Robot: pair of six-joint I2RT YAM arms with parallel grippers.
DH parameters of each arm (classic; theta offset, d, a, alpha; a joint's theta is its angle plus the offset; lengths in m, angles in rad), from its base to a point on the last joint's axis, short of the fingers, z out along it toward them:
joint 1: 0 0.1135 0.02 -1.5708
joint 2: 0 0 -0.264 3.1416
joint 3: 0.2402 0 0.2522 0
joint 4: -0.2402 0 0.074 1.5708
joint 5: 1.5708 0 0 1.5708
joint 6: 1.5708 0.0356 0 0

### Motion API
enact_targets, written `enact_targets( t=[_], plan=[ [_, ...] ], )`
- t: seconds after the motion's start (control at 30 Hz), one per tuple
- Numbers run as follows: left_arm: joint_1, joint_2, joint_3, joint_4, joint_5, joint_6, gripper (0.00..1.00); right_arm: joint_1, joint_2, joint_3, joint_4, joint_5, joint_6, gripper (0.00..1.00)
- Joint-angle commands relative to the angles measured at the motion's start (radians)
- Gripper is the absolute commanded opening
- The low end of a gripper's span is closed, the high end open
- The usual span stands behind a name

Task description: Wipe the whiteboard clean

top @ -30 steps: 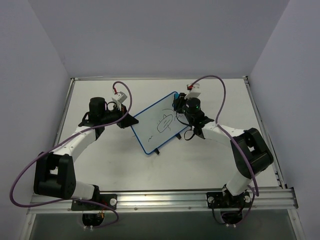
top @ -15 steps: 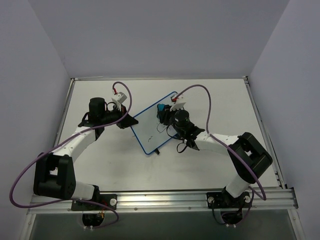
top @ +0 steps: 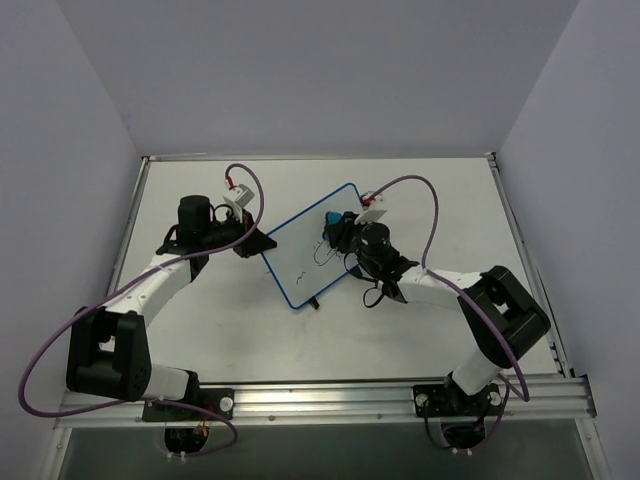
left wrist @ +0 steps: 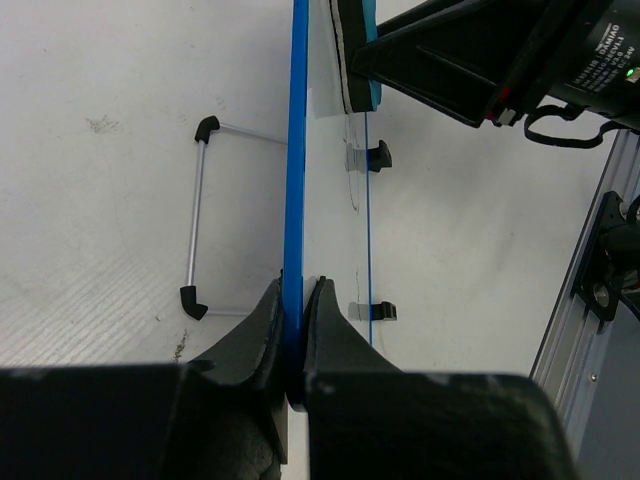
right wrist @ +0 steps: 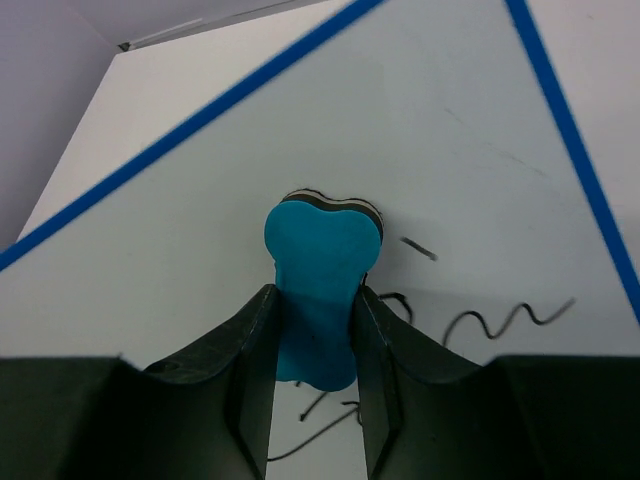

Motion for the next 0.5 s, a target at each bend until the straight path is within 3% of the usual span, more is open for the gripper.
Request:
enact_targets(
  t=[0.0, 0.23, 0.47],
  plan=[
    [-0.022, -0.005, -0.028, -0.012, -0.146, 0.285, 0.02, -0.072, 0.017, -0.079, -0.137, 0.057, 0.059, 0.00],
    [-0.022, -0.011, -0.030, -0.011, -0.148, 0.283, 0.02, -0.127, -0.001, -0.128, -0.194, 0.022, 0.113, 0.00],
    [-0.025, -0.006, -0.028, -0.009, -0.146, 0.282, 0.02, -0.111, -0.030, -0.111, -0.138, -0.087, 0.082, 0.00]
  ],
)
